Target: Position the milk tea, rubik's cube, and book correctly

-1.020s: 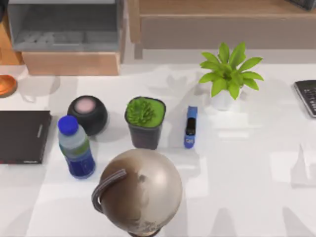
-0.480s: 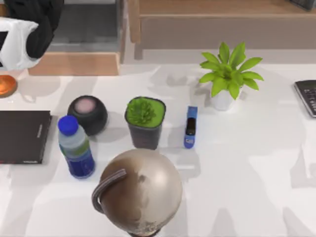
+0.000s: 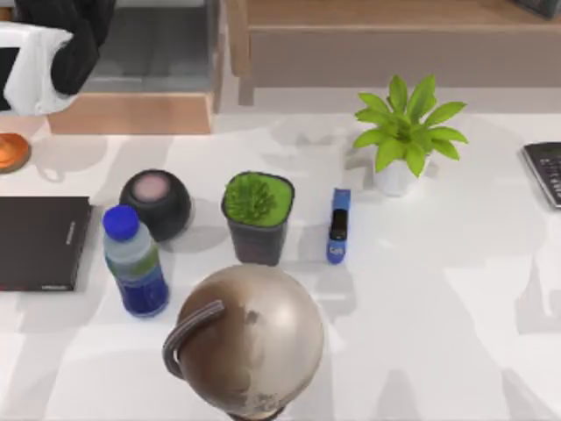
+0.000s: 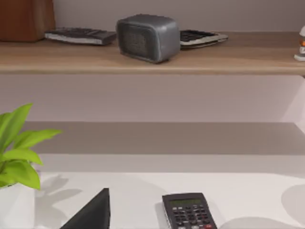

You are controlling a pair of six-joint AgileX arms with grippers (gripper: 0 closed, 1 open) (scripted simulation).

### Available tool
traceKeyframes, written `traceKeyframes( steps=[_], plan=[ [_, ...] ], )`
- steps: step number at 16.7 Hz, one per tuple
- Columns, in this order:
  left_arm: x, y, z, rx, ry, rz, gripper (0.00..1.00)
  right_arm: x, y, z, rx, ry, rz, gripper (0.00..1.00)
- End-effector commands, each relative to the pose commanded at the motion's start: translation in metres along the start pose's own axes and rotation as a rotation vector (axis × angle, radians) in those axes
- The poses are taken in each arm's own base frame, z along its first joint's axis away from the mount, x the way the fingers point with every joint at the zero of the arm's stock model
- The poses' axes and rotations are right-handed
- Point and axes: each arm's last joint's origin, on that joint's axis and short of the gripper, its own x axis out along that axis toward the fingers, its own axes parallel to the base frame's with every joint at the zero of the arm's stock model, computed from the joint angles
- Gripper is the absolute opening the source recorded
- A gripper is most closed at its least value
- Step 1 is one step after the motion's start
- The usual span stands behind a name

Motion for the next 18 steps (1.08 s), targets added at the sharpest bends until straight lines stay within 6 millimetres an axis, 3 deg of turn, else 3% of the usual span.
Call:
traceKeyframes(
  steps=[6, 10, 18],
  plan=[
    [0.019, 0.000, 0.000, 0.000, 0.000, 0.002, 1.00, 0.000, 0.000, 0.000, 0.000, 0.000, 0.000, 1.00],
    [0.021, -0.001, 0.000, 0.000, 0.001, 0.001, 1.00, 0.000, 0.000, 0.000, 0.000, 0.000, 0.000, 1.00],
    [0.021, -0.001, 0.000, 0.000, 0.001, 0.001, 0.40, 0.000, 0.000, 0.000, 0.000, 0.000, 0.000, 1.00]
  ],
)
